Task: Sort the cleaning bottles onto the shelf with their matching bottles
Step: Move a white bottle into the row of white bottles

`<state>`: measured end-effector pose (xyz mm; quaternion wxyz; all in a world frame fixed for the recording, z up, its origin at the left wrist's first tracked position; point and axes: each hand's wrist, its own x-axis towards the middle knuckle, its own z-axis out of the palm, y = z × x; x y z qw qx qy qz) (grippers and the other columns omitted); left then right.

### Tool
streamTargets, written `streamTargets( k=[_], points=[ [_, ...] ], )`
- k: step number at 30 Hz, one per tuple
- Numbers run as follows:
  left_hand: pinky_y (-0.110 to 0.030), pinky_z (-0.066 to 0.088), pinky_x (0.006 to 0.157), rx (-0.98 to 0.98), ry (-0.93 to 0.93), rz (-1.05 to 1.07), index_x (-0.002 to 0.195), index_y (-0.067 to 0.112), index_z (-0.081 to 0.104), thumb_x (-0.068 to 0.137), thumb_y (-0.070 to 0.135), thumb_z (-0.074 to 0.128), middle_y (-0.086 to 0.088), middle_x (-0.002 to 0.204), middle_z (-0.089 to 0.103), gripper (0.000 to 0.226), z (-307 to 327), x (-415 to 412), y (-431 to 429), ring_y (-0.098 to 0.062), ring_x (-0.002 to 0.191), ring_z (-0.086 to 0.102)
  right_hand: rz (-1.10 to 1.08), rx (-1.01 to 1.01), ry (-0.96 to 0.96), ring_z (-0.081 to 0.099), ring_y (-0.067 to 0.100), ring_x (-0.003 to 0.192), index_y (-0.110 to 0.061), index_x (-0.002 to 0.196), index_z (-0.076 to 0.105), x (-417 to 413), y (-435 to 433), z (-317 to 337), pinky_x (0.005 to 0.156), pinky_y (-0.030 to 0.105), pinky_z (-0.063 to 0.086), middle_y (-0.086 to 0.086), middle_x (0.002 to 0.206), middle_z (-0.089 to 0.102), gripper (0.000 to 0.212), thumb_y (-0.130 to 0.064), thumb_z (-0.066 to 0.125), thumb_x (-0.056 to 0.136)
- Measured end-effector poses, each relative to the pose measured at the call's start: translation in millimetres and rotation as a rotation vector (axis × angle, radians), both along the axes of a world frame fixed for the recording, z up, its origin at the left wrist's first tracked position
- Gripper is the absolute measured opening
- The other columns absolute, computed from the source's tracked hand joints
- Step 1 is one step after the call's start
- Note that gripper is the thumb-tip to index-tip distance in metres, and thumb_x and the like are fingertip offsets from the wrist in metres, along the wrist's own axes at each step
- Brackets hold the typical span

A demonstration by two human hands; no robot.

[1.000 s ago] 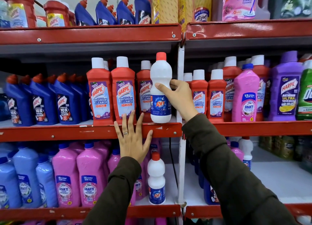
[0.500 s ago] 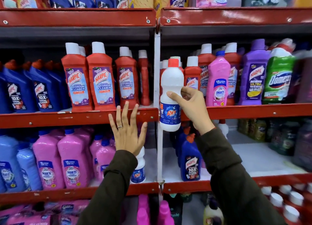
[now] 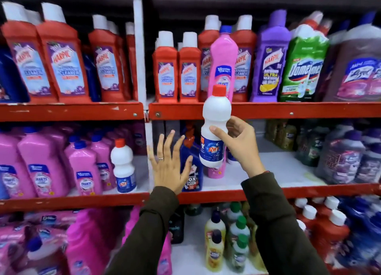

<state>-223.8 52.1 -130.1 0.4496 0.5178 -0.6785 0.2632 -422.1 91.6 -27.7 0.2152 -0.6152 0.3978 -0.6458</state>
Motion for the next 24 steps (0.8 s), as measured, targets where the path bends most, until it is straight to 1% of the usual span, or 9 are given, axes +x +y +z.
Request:
streamTargets(
  k=[4,6,8,11,14,17,20,22,24],
  points=[
    [-0.057,0.008,0.124,0.082,0.004,-0.072,0.152,0.022,0.042,0.1,0.05,0.039,-0.007,0.164,0.032,0.058,-31.5,-44.1,1.1,-0.029,0.154,0.021,-0.009,0.066,0.0,0.074,0.007,0.101,-0.02,0.115,0.072,-38.1,-4.5,-32.4,0.089,0.033,0.059,-0.007,0.109,0.078,0.035,-0.018,0.085,0.083],
    [-0.058,0.008,0.124,0.142,-0.005,-0.089,0.152,0.023,0.041,0.1,0.05,0.039,-0.006,0.164,0.032,0.059,-47.7,-63.7,0.4,-0.028,0.155,0.02,-0.001,0.096,-0.006,0.072,-0.006,0.094,-0.024,0.114,0.07,-56.3,-7.9,-48.9,0.082,0.021,0.056,-0.012,0.106,0.076,0.036,-0.014,0.085,0.083],
    [-0.059,0.011,0.124,0.204,-0.04,-0.086,0.153,0.023,0.039,0.099,0.05,0.042,-0.006,0.164,0.032,0.06,-63.5,-81.1,-2.4,-0.029,0.155,0.021,-0.008,0.12,-0.002,0.07,-0.012,0.092,-0.017,0.12,0.069,-74.9,-13.8,-65.4,0.078,0.011,0.053,-0.009,0.109,0.075,0.04,-0.012,0.084,0.083],
    [-0.062,0.017,0.121,0.303,-0.068,-0.082,0.152,0.023,0.037,0.097,0.052,0.04,-0.008,0.163,0.034,0.062,-81.3,-102.6,-7.6,-0.031,0.154,0.023,-0.013,0.145,0.006,0.071,0.001,0.103,-0.005,0.13,0.065,-100.2,-26.1,-88.4,0.082,0.011,0.055,0.003,0.119,0.074,0.048,-0.009,0.082,0.085],
    [-0.055,0.01,0.122,0.388,-0.101,-0.072,0.149,0.02,0.044,0.097,0.053,0.036,-0.011,0.16,0.04,0.062,-92.9,-123.5,-13.5,-0.033,0.152,0.028,-0.025,0.18,0.0,0.07,0.019,0.116,-0.005,0.133,0.063,-122.9,-42.4,-107.1,0.095,0.029,0.058,0.009,0.128,0.073,0.051,-0.011,0.081,0.086],
    [-0.051,0.016,0.122,0.435,-0.117,-0.113,0.142,0.014,0.052,0.099,0.052,0.036,-0.016,0.151,0.05,0.06,-104.2,-139.0,-21.3,-0.037,0.145,0.039,-0.042,0.204,0.002,0.07,0.023,0.117,-0.003,0.133,0.063,-140.6,-62.1,-118.4,0.099,0.039,0.058,0.013,0.128,0.072,0.049,-0.009,0.08,0.087],
    [-0.052,0.027,0.123,0.487,-0.11,-0.112,0.142,0.013,0.049,0.1,0.054,0.033,-0.019,0.148,0.052,0.06,-116.4,-147.7,-30.5,-0.037,0.145,0.04,-0.054,0.222,-0.021,0.069,0.025,0.114,0.001,0.132,0.061,-153.1,-85.5,-124.6,0.097,0.034,0.059,0.017,0.129,0.071,0.048,-0.006,0.078,0.088],
    [-0.049,0.023,0.125,0.518,-0.102,-0.087,0.143,0.013,0.051,0.1,0.056,0.029,-0.019,0.148,0.052,0.065,-120.6,-149.0,-33.4,-0.036,0.146,0.038,-0.053,0.235,-0.035,0.069,0.027,0.116,0.002,0.135,0.058,-157.8,-99.7,-125.9,0.091,0.022,0.059,0.018,0.131,0.069,0.049,-0.006,0.076,0.09],
    [-0.047,0.021,0.126,0.536,-0.115,-0.054,0.143,0.011,0.053,0.101,0.058,0.025,-0.018,0.146,0.054,0.069,-122.1,-148.5,-36.0,-0.036,0.146,0.038,-0.029,0.248,-0.028,0.067,0.029,0.119,0.001,0.136,0.057,-160.6,-113.5,-127.0,0.093,0.025,0.059,0.018,0.133,0.068,0.049,-0.005,0.075,0.091]
  ],
)
